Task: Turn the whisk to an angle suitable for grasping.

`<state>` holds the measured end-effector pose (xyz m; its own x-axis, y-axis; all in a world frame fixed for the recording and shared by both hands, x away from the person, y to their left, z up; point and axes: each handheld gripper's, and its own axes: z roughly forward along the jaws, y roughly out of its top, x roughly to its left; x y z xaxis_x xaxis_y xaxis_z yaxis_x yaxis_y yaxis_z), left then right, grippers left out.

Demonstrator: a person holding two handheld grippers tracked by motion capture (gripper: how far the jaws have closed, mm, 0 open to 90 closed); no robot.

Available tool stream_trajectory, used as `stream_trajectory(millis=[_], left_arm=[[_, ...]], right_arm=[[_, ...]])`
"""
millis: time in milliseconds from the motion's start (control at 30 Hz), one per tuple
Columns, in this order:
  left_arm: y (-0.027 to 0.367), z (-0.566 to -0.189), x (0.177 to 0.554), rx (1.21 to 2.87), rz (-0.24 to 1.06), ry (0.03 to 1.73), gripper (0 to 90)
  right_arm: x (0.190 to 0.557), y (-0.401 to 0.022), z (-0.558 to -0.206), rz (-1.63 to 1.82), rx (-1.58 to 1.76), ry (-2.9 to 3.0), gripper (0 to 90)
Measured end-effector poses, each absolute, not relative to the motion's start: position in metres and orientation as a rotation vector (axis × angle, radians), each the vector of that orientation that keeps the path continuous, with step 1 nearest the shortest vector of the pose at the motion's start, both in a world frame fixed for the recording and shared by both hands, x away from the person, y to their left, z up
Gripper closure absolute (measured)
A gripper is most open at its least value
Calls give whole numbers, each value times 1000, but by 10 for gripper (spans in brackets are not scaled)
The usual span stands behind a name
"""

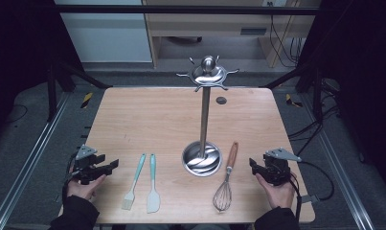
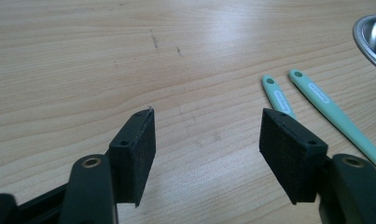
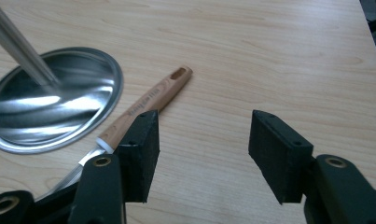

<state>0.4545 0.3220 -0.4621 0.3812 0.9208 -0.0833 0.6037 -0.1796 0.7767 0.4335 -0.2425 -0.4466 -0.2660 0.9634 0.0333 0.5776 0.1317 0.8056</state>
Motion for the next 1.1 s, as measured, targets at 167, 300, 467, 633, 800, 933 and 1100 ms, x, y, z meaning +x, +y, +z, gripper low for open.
stream_trajectory(millis=[167,300,467,633,800,933,1100], left_arm=[[322,-461,453,1890,542,1313,370],[323,-460,453,1887,548,1310,371],[320,-458,452,1895,557,1294,370],[319,-458,452,1903,557,1287,369],[317,-459,452,1910,560,1287,366],[316,-459,452,1921,562,1282,364],[315,-459,452,1924,567,1281,363]], right_arm=[[433,-234,-446,985,1444,1972,487],[435,-226,-447,956,1434,2010,509],[440,-215,-450,905,1433,2105,535],[442,-209,-449,920,1457,2091,517],[447,-199,-450,940,1474,2094,551],[452,-189,-451,919,1533,2114,568],[456,-180,-455,858,1560,2110,568]])
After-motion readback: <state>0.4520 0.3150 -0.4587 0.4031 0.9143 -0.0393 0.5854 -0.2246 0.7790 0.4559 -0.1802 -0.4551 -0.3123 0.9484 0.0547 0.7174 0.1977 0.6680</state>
